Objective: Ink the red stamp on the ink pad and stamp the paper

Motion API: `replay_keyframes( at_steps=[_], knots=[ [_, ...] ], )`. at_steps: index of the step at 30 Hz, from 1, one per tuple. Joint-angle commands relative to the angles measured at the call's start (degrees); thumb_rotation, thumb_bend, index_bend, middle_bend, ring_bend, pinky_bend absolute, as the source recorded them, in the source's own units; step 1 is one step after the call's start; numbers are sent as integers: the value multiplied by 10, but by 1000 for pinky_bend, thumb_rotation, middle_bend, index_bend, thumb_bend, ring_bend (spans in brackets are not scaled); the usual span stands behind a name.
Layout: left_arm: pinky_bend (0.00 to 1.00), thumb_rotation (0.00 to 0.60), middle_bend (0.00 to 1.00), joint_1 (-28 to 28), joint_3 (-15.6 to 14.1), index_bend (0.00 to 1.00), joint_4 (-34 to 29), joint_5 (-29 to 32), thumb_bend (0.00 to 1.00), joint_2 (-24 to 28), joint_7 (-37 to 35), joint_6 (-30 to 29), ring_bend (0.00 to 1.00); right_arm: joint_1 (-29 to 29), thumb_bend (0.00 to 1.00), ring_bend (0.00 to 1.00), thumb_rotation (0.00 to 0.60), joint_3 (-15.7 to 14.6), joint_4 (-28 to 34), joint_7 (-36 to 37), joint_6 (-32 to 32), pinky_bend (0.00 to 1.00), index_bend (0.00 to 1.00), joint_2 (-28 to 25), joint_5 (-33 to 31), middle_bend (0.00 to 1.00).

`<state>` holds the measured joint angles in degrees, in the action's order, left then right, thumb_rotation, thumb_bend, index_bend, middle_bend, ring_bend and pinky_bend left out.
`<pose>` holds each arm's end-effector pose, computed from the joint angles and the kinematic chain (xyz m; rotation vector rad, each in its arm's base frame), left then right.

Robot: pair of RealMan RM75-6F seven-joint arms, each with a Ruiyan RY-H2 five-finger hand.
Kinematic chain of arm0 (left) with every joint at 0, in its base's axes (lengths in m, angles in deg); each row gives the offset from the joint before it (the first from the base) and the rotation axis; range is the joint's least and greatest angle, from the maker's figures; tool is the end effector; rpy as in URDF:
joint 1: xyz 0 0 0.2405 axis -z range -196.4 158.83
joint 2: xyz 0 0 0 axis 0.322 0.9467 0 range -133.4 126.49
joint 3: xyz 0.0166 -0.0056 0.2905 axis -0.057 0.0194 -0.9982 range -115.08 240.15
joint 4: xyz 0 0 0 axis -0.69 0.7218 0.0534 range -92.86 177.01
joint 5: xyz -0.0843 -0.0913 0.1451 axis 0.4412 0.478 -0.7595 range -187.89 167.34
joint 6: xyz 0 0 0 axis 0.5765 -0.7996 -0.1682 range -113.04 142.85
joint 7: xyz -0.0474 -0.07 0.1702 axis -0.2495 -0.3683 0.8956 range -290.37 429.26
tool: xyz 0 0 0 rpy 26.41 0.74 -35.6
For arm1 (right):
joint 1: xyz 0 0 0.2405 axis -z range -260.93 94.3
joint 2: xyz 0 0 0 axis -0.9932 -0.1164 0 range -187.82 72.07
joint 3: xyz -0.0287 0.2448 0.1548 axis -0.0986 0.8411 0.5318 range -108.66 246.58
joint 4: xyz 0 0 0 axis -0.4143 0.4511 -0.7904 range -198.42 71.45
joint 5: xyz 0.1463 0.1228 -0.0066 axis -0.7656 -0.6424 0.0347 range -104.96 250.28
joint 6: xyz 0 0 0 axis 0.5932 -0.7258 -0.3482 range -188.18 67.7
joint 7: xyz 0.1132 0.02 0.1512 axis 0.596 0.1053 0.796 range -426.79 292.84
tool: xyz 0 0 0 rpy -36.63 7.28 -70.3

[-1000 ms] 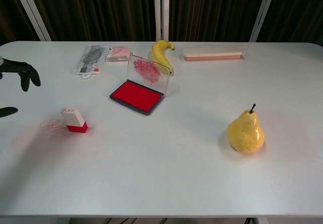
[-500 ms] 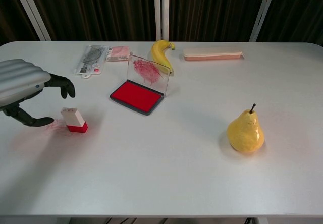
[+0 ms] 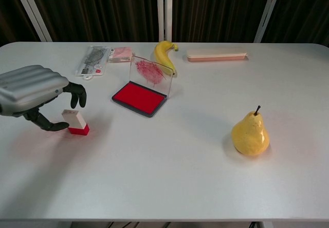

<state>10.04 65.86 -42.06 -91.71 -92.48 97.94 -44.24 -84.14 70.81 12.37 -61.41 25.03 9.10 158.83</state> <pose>-0.2204 0.3240 -0.0283 -2.0073 -0.6865 -0.7672 -0.3976 -0.2009 0.2030 1.3777 -0.8442 0.7401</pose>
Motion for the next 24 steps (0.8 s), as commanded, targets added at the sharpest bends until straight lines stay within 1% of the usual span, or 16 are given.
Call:
replay_keyframes(
  at_steps=[1,16,24],
  knots=[
    [1000,600,446,2,-2,406,3,-1,247,-4,-3,-4,909,0,105,0,600,0,-3,2,-1,0,0,1,0,0],
    [1000,600,520,13,-8,486,30,-4,250,-25,-8,-12,927,1,105,0,600,0,-11,9,-3,0,0,2,-3,0],
    [1000,600,528,16,-11,505,32,1,263,-27,-13,-11,927,0,106,0,600,-1,-11,9,-12,0,0,2,-6,0]
  ],
)
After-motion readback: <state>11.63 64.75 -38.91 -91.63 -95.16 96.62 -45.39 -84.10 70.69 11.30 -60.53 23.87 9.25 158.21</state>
